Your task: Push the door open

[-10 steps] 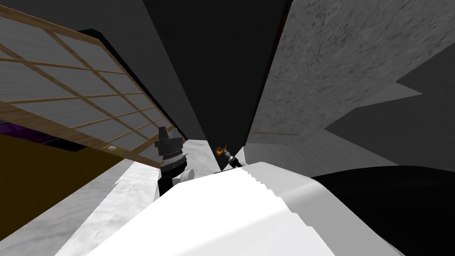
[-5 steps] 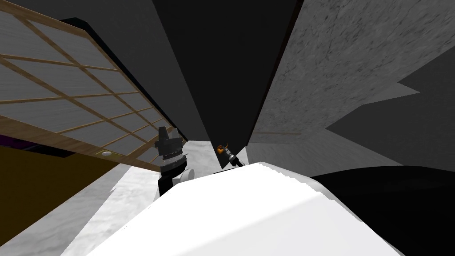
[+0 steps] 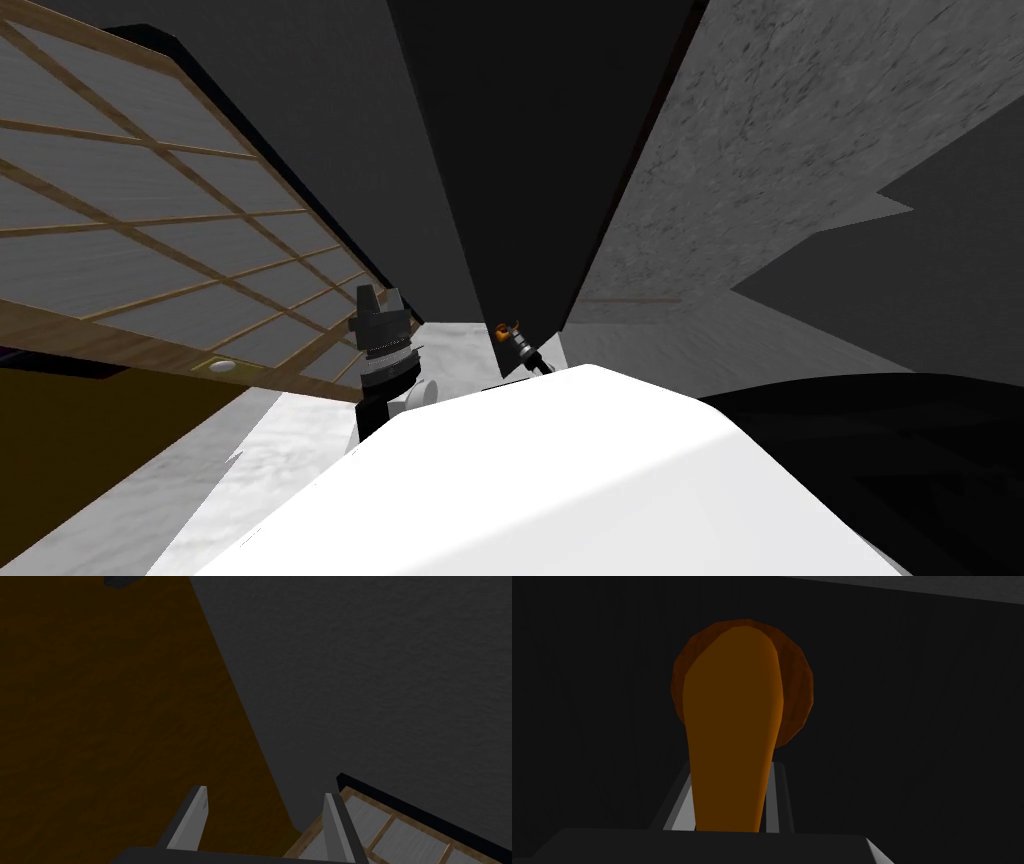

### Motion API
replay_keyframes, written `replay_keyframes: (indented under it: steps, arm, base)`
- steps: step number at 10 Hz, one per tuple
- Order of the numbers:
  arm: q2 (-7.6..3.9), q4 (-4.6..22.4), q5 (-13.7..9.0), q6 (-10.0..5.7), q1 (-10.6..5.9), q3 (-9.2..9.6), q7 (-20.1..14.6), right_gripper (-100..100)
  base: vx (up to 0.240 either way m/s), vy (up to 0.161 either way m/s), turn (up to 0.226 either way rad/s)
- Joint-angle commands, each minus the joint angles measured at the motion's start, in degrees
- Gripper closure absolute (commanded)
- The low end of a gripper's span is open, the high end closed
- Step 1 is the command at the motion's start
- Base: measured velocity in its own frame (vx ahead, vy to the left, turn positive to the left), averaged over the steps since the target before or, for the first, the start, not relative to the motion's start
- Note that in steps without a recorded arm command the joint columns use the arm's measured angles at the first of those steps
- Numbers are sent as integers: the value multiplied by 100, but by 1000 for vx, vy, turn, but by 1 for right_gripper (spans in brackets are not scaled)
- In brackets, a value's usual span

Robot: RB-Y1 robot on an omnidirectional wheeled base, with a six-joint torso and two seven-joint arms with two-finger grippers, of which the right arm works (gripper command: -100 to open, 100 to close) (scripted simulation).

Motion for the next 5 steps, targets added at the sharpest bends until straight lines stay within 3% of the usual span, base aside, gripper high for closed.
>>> replay_keyframes:
  steps: [1, 3, 4, 5]
  arm:
    - [-12, -112, -51, 54, 16, -178, 41, 100]
    - [130, -80, -97, 44, 0, -345, 86, 100]
    - [103, -42, -81, 54, -16, -287, 77, 100]
    - [-13, -12, -135, 20, -61, -460, 113, 100]
  base:
    - [172, 220, -72]
    - [155, 179, -79]
    - [66, 69, -26]
    - [140, 139, -52]
